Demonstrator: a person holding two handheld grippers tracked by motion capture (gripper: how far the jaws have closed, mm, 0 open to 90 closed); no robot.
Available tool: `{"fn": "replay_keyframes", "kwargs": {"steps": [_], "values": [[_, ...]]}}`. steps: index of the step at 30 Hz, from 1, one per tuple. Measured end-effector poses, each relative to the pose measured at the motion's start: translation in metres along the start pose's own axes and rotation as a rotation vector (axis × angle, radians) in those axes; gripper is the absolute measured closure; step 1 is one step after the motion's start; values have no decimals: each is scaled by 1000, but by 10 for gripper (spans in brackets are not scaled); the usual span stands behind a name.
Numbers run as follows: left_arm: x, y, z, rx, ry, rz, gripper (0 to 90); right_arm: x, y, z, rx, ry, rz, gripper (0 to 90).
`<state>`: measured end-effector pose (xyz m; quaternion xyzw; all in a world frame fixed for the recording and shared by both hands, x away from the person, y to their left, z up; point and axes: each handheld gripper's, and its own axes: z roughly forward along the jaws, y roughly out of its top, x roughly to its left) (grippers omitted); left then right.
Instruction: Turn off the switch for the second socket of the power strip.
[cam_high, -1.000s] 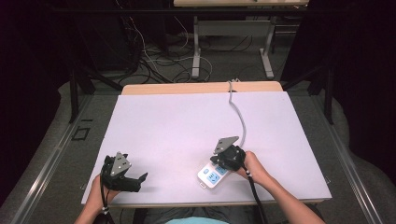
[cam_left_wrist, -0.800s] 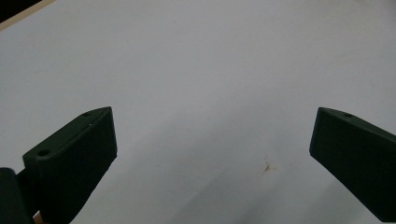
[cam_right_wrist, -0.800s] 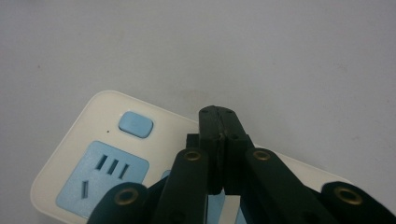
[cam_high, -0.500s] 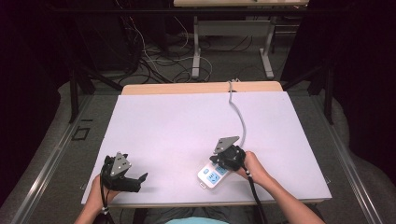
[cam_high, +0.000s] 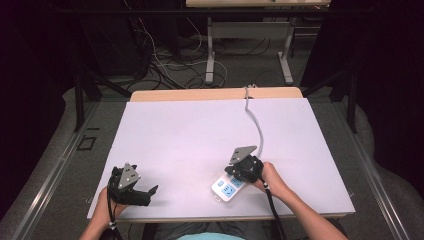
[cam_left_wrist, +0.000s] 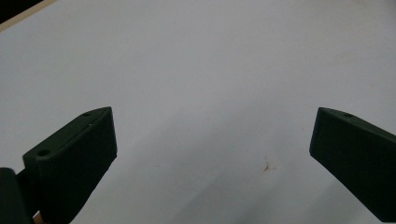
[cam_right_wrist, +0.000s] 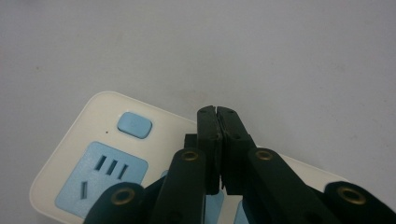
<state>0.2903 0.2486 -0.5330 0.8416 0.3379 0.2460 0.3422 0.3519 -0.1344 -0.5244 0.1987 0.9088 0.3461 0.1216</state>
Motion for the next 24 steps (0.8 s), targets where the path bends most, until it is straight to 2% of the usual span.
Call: {"fn": "replay_keyframes", "kwargs": {"steps": [6, 10, 11, 13, 15, 16, 17, 19, 21, 24], "values": [[0, 0, 0, 2, 1, 1, 6, 1, 1, 0, -3, 0, -4, 874], [0, 0, 0, 2, 1, 1, 6, 2, 2, -3, -30, -10, -19, 864], [0, 0, 0, 2, 1, 1, 6, 2, 2, -4, -30, -10, -6, 854], [0, 0, 0, 2, 0, 2, 6, 1, 3, -6, -50, -10, -20, 813], [0, 0, 0, 2, 1, 2, 6, 1, 4, -9, -53, -2, -17, 724], [0, 0, 0, 2, 1, 1, 6, 2, 4, -9, -50, 10, -8, 648], [0, 0, 0, 2, 1, 1, 6, 1, 5, -9, -50, 16, -21, 578], [0, 0, 0, 2, 1, 1, 5, 2, 6, -11, -35, 27, 0, 475], [0, 0, -1, 2, 1, 1, 5, 2, 6, -11, -35, 13, 4, 360], [0, 0, -1, 2, 1, 1, 5, 1, 6, -12, -26, 21, 12, 245]]}}
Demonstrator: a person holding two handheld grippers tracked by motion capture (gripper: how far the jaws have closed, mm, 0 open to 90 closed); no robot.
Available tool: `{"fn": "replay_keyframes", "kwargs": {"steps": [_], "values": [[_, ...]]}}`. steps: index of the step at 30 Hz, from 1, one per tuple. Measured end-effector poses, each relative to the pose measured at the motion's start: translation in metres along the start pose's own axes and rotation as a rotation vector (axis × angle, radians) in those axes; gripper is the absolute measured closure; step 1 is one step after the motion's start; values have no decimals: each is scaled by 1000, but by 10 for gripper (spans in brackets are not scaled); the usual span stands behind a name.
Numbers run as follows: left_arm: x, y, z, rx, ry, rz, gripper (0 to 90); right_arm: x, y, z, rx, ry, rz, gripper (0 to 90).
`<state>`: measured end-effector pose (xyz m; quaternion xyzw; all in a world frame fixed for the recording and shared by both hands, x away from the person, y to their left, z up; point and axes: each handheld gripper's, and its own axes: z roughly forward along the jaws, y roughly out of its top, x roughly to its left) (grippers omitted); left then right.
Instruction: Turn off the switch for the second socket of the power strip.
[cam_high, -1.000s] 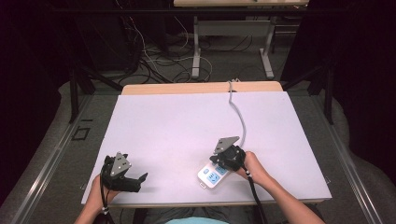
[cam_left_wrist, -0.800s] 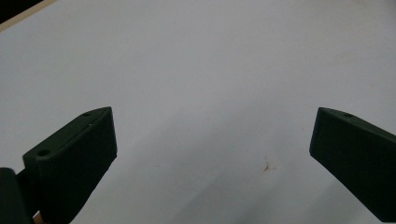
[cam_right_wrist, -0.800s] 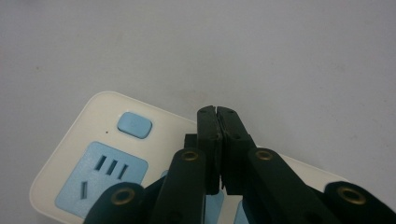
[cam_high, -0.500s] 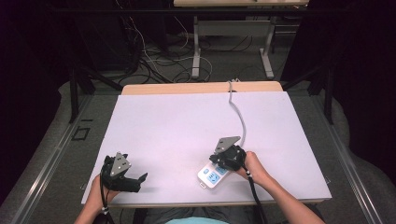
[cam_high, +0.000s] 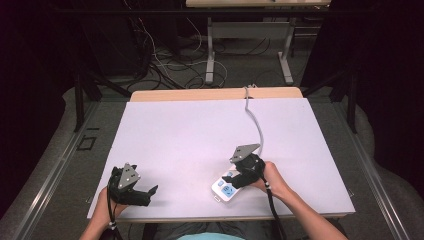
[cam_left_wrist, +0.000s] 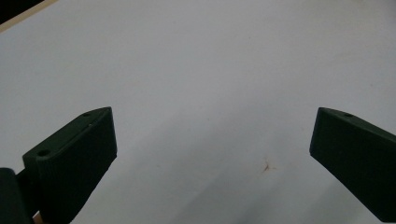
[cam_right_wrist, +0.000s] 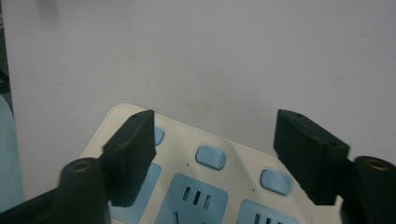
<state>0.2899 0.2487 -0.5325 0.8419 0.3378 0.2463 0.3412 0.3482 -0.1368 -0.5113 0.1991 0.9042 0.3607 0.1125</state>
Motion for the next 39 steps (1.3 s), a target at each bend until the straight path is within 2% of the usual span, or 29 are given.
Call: {"fn": "replay_keyframes", "kwargs": {"steps": [5, 7, 10, 12, 17, 18, 23, 24, 25, 27, 35, 36, 37, 39], "values": [[0, 0, 0, -3, 5, 2, 5, -2, -1, -2, -19, -17, 23, 139], [0, 0, 0, -5, 5, 3, 4, -4, -1, -3, -37, -18, 17, 100], [0, 0, -1, -3, 2, 0, 4, -5, -1, -6, -33, -15, 26, 43], [1, -1, -1, -3, 3, 0, 4, -5, -2, -7, -46, -32, 34, 0], [0, 0, -1, -2, 1, -2, 4, -6, -3, -10, -57, -32, 36, 0], [0, -1, -1, -3, 1, -3, 4, -7, -3, -10, -62, -37, 23, 0], [0, 0, 0, -3, 2, -3, 4, -7, -4, -13, -64, -42, 39, 0], [0, 0, 0, -3, 4, -1, 4, -8, -4, -14, -57, -47, 28, 0], [0, 0, 0, -1, 3, 1, 4, -7, -5, -14, -66, -51, 46, 0], [0, 0, -1, -2, 3, -3, 4, -9, -5, -17, -56, -47, 43, 0], [1, -1, -1, -1, 10, 1, 4, -9, -9, -25, -71, -66, 63, 0], [1, -1, -1, -2, 10, 0, 4, -10, -9, -26, -66, -60, 53, 0], [1, -1, -1, -3, 12, -1, 4, -9, -10, -26, -78, -69, 71, 0], [1, -1, -1, -2, 11, -3, 4, -9, -11, -29, -79, -71, 71, 0]]}}
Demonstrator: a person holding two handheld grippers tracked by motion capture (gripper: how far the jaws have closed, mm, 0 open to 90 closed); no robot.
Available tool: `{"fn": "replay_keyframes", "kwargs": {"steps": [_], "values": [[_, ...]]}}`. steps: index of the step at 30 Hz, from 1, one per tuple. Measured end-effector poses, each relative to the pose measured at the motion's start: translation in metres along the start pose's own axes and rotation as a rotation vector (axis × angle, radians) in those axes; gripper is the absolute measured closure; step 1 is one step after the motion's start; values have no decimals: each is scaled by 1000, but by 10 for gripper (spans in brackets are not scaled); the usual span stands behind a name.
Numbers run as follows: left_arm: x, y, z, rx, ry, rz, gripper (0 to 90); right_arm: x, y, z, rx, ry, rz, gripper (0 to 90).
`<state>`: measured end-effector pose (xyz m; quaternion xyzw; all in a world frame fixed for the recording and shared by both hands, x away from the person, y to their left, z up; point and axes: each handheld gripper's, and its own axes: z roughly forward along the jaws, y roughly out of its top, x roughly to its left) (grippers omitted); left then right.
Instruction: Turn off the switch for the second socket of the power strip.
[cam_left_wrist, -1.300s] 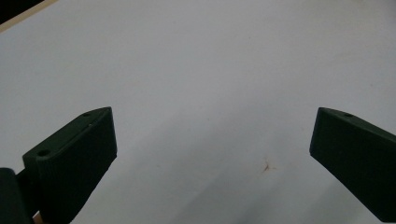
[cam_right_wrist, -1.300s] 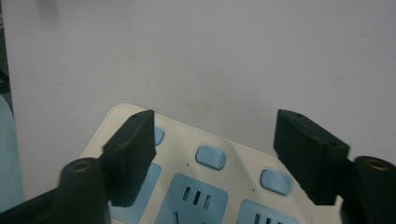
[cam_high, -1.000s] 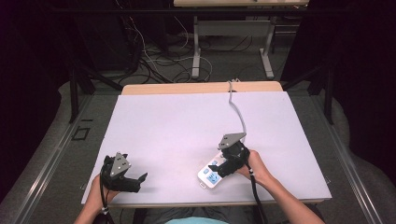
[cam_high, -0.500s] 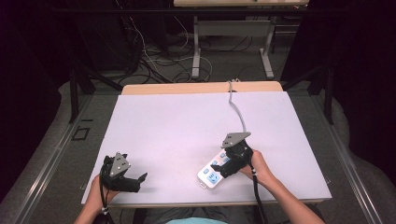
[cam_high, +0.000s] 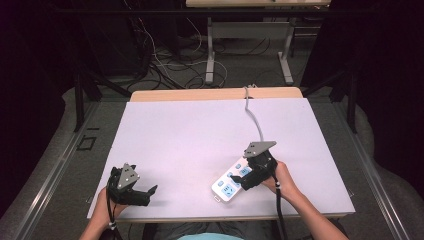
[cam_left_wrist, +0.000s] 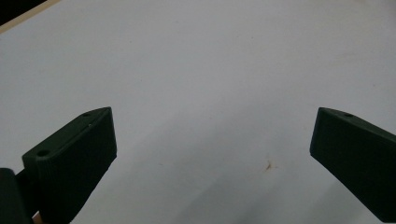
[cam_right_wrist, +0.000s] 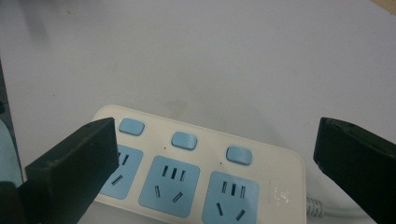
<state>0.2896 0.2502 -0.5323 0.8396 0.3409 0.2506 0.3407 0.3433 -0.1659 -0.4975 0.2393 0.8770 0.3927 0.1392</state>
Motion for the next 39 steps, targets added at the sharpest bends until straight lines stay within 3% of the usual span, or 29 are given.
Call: {"fn": "replay_keyframes", "kwargs": {"steps": [12, 13, 21, 39], "values": [[0, 0, 0, -3, -2, -4, 4, -2, -10, -20, -15, -23, 39, 0], [0, 0, 0, -1, -4, -6, 4, -2, -11, -20, -34, -36, 41, 0], [0, 0, 0, 1, 0, 0, 4, -5, -21, -33, -12, -51, 70, 0], [0, 0, 0, 1, -6, -2, 3, -14, -51, -59, -34, -132, 133, 0]]}}
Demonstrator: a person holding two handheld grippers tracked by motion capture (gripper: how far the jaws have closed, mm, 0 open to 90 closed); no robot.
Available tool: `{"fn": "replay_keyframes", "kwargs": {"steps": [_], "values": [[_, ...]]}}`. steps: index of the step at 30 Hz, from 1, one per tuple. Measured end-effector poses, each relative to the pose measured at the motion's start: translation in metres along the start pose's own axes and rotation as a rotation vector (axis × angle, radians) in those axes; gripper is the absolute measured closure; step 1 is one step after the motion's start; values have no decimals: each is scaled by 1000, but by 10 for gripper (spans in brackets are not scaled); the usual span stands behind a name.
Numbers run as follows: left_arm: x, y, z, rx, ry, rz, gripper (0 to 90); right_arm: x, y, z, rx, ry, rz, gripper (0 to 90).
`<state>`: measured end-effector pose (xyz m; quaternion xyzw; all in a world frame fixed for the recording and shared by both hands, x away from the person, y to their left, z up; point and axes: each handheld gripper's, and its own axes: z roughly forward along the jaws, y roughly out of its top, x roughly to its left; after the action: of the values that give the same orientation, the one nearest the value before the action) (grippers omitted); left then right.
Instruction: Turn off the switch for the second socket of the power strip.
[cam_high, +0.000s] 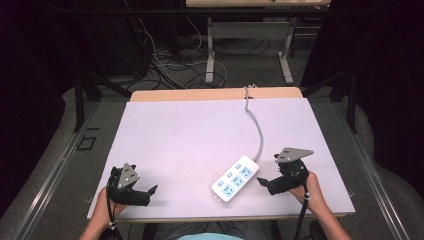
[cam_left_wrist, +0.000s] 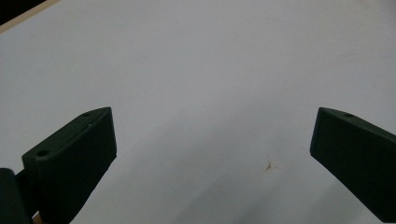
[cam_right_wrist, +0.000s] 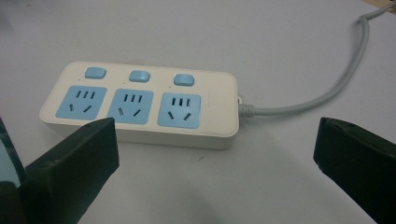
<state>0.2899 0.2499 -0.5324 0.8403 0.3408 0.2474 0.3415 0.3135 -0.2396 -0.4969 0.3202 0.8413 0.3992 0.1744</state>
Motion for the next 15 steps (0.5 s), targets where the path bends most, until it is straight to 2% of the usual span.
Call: {"fn": "replay_keyframes", "kwargs": {"steps": [4, 5, 6, 15], "values": [[0, 0, 0, -2, -2, 0, 3, -3, -7, -5, 3, -23, 17, 0], [0, 0, 0, 1, -1, 3, 3, -5, -9, -6, 9, -19, 9, 0], [0, 0, 0, 1, 0, 2, 3, -4, -10, -7, 9, -20, 24, 0], [0, 0, 0, -1, -2, 0, 3, -9, -21, -14, 13, -42, 45, 0]]}}
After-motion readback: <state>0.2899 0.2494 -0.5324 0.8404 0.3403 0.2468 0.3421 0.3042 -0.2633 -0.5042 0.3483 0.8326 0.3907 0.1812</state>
